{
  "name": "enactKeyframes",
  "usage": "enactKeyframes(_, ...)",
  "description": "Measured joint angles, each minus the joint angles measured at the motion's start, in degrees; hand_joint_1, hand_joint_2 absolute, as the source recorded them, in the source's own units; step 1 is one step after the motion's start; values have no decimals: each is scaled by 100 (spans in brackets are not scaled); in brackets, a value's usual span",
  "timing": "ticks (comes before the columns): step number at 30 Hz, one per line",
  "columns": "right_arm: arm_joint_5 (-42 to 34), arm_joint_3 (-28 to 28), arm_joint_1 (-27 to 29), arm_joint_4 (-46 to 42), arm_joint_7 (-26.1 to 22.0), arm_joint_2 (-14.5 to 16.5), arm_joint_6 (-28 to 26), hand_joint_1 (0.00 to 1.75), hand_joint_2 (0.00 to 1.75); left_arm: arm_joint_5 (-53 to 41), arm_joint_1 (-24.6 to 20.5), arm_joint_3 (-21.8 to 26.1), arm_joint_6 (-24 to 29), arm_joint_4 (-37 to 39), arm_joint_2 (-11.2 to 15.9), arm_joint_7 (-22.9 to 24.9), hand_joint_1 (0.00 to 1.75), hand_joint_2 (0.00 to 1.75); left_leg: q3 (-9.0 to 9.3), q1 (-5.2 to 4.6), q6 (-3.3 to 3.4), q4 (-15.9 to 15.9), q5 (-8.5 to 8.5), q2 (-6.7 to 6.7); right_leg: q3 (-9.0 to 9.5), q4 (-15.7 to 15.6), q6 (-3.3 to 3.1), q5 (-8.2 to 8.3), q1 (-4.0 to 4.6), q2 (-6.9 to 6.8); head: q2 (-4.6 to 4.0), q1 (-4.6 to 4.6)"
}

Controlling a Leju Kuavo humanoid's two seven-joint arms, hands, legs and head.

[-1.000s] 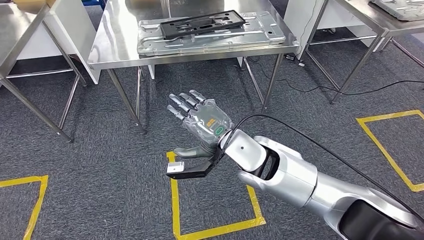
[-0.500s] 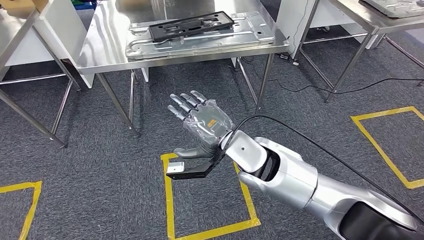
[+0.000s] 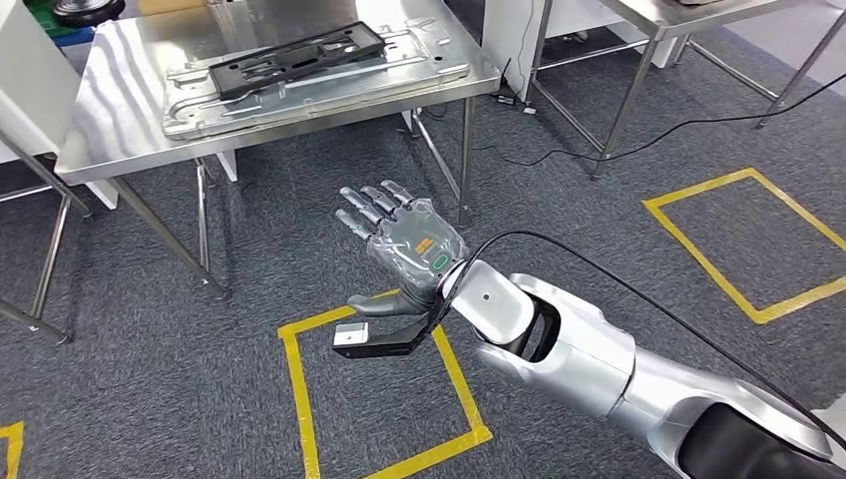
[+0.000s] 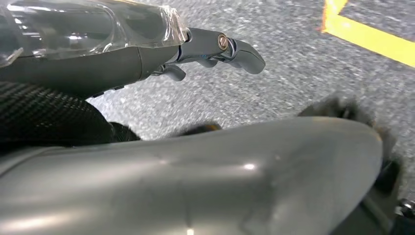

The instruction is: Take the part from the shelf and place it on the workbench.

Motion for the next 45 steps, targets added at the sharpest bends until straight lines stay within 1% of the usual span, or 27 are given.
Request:
enactKeyframes(2,-16,-1,-6,1,-1,7,-1,0,0,13,-3,0,3,0,7,-2,0,0,103,-30,88,-282,58,-163,-28,-20,50,15,-38,95,0,-2)
enactKeyframes(4,-34,-6,-6,2,-3,9,-4,0,0,15,-7,-1,5,-1,7,-5,0,0,157,-35,84,-378,85,-79,-34,-68,126,40,-59,170,0,-8)
enactKeyframes(6,-42,-22,-21,5,-3,3,-6,0,0,15,3,-1,4,-1,0,-11,0,0,259,-7,71,-526,147,36,-90,68,179,-63,-25,-37,0,10)
enactKeyframes(8,-49,-35,-47,11,-4,0,-8,0,0,15,25,-1,3,-1,-11,-15,0,0,321,-8,79,-600,171,173,-374,669,214,-382,0,-358,0,36)
enactKeyframes(10,-61,-38,-48,21,-5,-1,-11,0,0,16,41,-1,3,-1,-13,-15,0,0,326,-30,97,-598,160,321,-717,1348,245,-635,-4,-464,0,46)
enactKeyframes(11,-74,-39,-43,24,-6,-3,-14,0,0,16,47,-1,3,-1,-12,-15,0,0,327,-43,102,-596,154,394,-769,1447,252,-624,-4,-481,0,46)
enactKeyframes(12,-86,-44,-42,27,-6,-4,-18,0,0,17,53,-2,3,-1,-12,-15,0,0,331,-56,105,-595,146,462,-691,1299,248,-510,1,-500,0,46)
enactKeyframes(13,-96,-52,-48,28,-6,-6,-22,0,0,17,59,-2,3,-1,-13,-15,0,0,341,-71,103,-594,138,527,-493,936,229,-329,14,-553,0,46)
enactKeyframes(15,-104,-72,-82,28,-5,-6,-26,0,0,17,72,-3,3,-1,-13,-15,0,0,363,-110,82,-587,114,636,-22,91,139,-22,74,-786,0,44)
enactKeyframes(17,-113,-90,-121,28,-3,-7,-31,0,0,17,85,-3,0,-1,-13,-15,0,0,377,-142,43,-575,89,727,171,-277,47,73,128,-890,0,40)
enactKeyframes(19,-135,-107,-135,28,1,-10,-37,0,0,16,94,-3,-3,-1,-11,-15,0,0,379,-148,-7,-566,65,811,157,-300,-12,101,123,-767,0,39)
enactKeyframes(21,-158,-122,-142,27,5,-12,-40,0,0,16,93,-3,-4,-1,-6,-16,0,0,299,-120,-73,-375,-90,691,154,-326,-65,138,80,-664,0,31)
enactKeyframes(24,-186,-131,-142,28,10,-10,-40,0,0,16,70,-3,-4,-1,0,-19,0,0,-185,-37,-171,744,-672,407,134,-334,-107,172,44,-507,0,19)
enactKeyframes(25,-199,-131,-132,28,16,-10,-38,0,0,15,65,-3,-4,-1,1,-20,0,0,-342,-12,-198,1102,-794,387,127,-332,-106,177,41,-440,0,19)
enactKeyframes(26,-213,-131,-122,28,22,-11,-36,0,0,15,61,-3,-4,-1,1,-20,0,0,-413,12,-222,1269,-810,382,124,-327,-99,182,33,-369,0,19)
enactKeyframes(27,-224,-131,-113,28,30,-12,-33,0,0,15,58,-3,-6,-1,1,-19,0,0,-367,38,-248,1190,-712,378,123,-320,-87,186,20,-292,0,20)
enactKeyframes(28,-229,-132,-111,27,37,-13,-30,0,0,15,54,-3,-11,-1,2,-19,0,0,-212,67,-275,881,-525,353,123,-309,-66,187,1,-213,0,20)
enactKeyframes(30,-236,-139,-120,22,44,-15,-27,0,0,15,54,-3,-29,-1,4,-16,0,0,205,129,-321,14,-179,140,102,-266,6,179,-29,-64,0,16)
enactKeyframes(32,-239,-152,-129,12,50,-22,-25,0,0,15,51,-3,-48,-1,4,-13,0,0,400,146,-293,-411,-85,-55,43,-239,98,192,-38,63,0,13)
enactKeyframes(34,-240,-172,-128,2,61,-49,-23,0,0,14,41,-3,-56,-1,2,-11,0,0,399,115,-201,-406,-88,-19,-9,-255,180,233,-58,169,0,14)
enactKeyframes(35,-243,-186,-125,-2,68,-70,-23,0,0,13,39,-3,-58,-1,1,-11,0,0,401,107,-153,-408,-73,34,-31,-232,209,224,-68,135,0,16)
enactKeyframes(37,-252,-214,-135,-7,89,-97,-23,0,0,9,45,-3,-58,-1,-2,-11,0,0,405,106,-50,-424,-45,160,-194,108,236,26,-54,-135,0,39)
enactKeyframes(39,-257,-230,-143,-13,112,-103,-21,0,0,7,64,-3,-57,-1,-3,-12,0,0,404,73,14,-427,-45,301,-563,908,241,-362,-31,-415,0,62)
enactKeyframes(41,-257,-231,-130,-17,124,-107,-11,0,0,8,78,-3,-56,-1,-3,-13,0,0,402,35,33,-427,-52,448,-858,1552,233,-582,-26,-469,0,63)
enactKeyframes(42,-257,-231,-125,-19,128,-111,-7,0,0,9,81,-4,-56,-1,-3,-13,0,0,404,21,36,-427,-55,518,-852,1570,220,-545,-21,-479,0,64)
enactKeyframes(43,-257,-233,-125,-25,132,-119,-2,0,0,9,84,-4,-56,-1,-3,-13,0,0,409,10,36,-426,-60,583,-715,1332,199,-412,-11,-510,0,65)
enactKeyframes(45,-257,-244,-142,-53,136,-132,0,0,0,10,92,-5,-56,-1,-4,-13,0,0,427,-24,17,-421,-79,695,-238,479,136,-95,41,-743,0,66)
